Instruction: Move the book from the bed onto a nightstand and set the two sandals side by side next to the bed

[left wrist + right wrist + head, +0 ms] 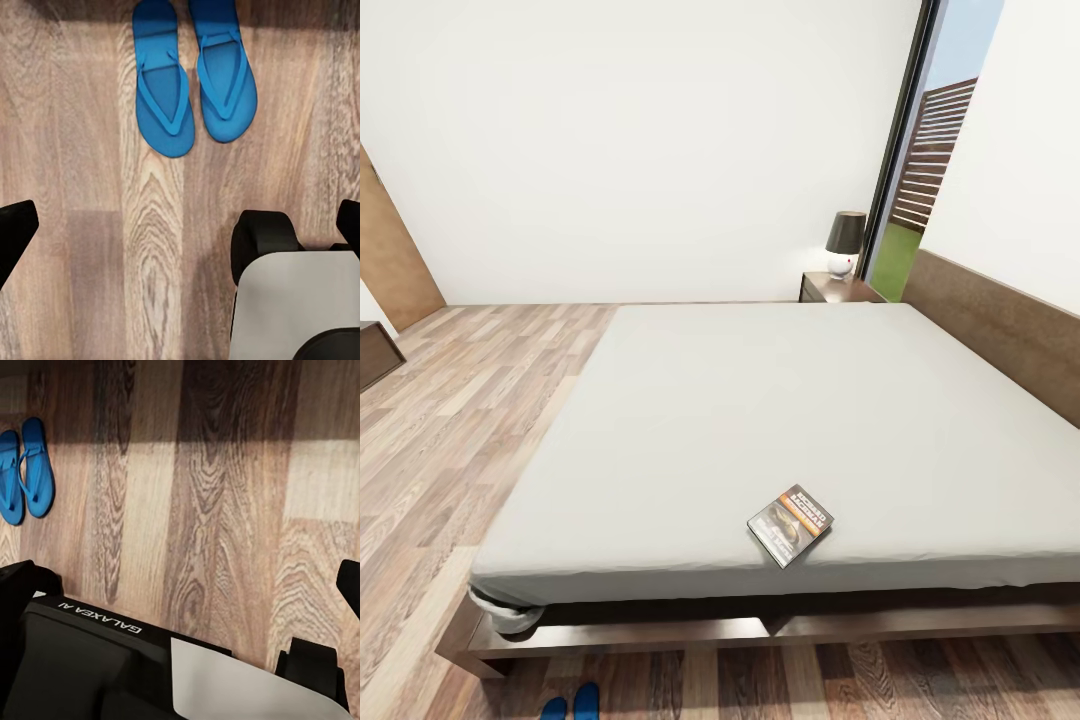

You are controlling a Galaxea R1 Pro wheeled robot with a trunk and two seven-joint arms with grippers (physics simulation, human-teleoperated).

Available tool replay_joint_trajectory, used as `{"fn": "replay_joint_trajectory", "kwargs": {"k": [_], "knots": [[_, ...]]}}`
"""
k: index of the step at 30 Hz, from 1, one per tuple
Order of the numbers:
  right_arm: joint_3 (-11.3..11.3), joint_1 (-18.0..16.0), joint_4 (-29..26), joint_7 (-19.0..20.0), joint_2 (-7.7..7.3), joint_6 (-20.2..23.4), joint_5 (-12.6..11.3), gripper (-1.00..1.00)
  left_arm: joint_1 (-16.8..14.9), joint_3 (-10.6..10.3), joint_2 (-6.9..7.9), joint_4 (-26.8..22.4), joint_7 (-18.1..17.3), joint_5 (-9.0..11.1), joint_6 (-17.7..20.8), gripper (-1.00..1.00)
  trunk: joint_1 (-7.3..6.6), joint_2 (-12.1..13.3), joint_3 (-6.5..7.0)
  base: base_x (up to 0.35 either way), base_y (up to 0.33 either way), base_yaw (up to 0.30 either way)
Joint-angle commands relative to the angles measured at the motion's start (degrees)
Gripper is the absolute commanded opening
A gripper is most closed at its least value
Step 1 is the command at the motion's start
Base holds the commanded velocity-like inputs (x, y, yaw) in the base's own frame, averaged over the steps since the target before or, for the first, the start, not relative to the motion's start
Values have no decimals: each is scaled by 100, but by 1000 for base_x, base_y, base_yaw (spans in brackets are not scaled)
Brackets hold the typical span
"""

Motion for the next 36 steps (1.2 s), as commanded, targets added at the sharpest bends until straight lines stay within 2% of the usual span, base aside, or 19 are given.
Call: {"fn": "replay_joint_trajectory", "kwargs": {"k": [1,4,19,23,24,25,28,31,36], "knots": [[-40,-4,5,30,2,-25,44,100,0,33,0,-10,-29,26,52,100,-1,-2,-5,0,0,0],[-49,-17,-21,20,9,-23,40,100,-10,62,21,-12,4,26,87,100,-1,-2,-5,0,0,0],[-107,-54,-111,-6,34,9,35,100,-61,135,507,-49,487,60,567,100,-1,-2,-5,0,0,0],[-112,-56,-115,-7,30,12,35,100,-61,142,637,-49,616,69,590,100,-1,-2,-5,0,0,0],[-113,-56,-116,-8,28,11,35,100,-62,144,814,-48,3597,72,590,100,-1,-2,-5,0,0,0],[-113,-56,-116,-8,28,11,35,100,-62,144,814,-48,3597,72,590,100,-1,-2,-5,0,0,0],[-115,-57,-118,-8,25,11,35,100,-62,150,974,-50,3836,92,587,100,-1,-2,-5,0,0,0],[-116,-57,-118,-8,23,11,35,100,-63,152,1024,-49,3892,105,586,100,-1,-2,-5,0,0,0],[-117,-57,-119,-7,16,12,35,100,-65,157,1182,-51,4242,194,566,100,-1,-2,-5,0,0,0]]}}
